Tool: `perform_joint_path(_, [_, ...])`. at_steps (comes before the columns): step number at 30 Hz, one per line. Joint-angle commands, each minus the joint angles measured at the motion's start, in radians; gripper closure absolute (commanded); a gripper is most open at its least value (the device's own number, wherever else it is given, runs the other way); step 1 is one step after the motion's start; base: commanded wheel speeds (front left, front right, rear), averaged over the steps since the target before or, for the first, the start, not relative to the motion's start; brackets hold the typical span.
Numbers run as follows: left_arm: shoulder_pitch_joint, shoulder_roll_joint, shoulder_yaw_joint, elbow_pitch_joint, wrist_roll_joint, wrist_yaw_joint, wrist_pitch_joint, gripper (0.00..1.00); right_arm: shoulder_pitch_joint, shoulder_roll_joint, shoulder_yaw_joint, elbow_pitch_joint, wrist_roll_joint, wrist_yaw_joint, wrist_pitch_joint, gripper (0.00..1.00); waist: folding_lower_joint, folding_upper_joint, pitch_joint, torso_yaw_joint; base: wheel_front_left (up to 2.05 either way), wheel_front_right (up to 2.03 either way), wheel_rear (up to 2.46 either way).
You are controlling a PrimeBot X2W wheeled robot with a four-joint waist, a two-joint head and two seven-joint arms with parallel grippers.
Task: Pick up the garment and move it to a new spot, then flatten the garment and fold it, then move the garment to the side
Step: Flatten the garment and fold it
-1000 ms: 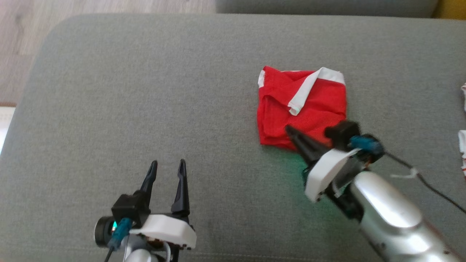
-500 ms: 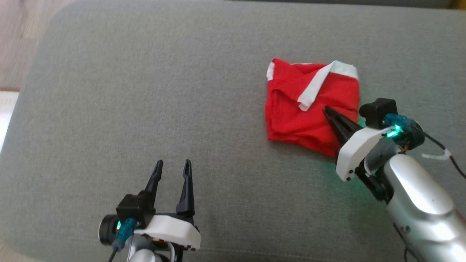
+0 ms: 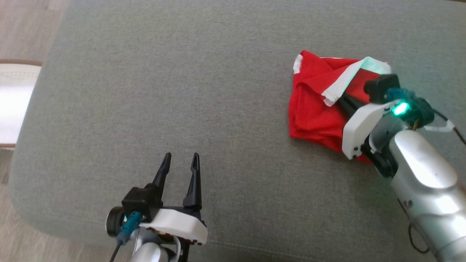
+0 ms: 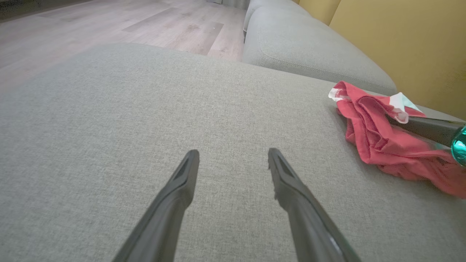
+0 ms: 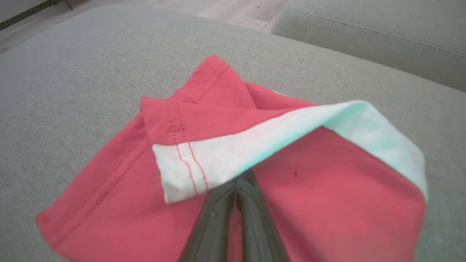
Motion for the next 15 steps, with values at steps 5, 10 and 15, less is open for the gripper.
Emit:
perform_joint_path(5, [-0.040, -0.002, 0.003, -0.032, -0.016, 0.009, -0.012, 0.00, -0.089, -0.011, 0.010, 0.001, 0.002, 0.007, 0.011, 1.00, 0.0000, 0.0000, 0.013, 0.033, 0.00, 0.00, 0.00])
perform_joint_path(10, [-0.052, -0.002, -0.023, -0.033, -0.032, 0.015, -0.012, 0.00, -0.151, -0.013, -0.001, 0.055, -0.003, 0.007, 0.019, 1.00, 0.0000, 0.0000, 0.023, 0.068, 0.00, 0.00, 0.00])
perform_joint_path(15, [-0.057, -0.002, -0.041, -0.036, -0.044, 0.023, -0.012, 0.00, -0.204, 0.007, -0.029, 0.126, -0.022, 0.007, -0.028, 1.00, 0.0000, 0.0000, 0.024, 0.090, 0.00, 0.00, 0.00])
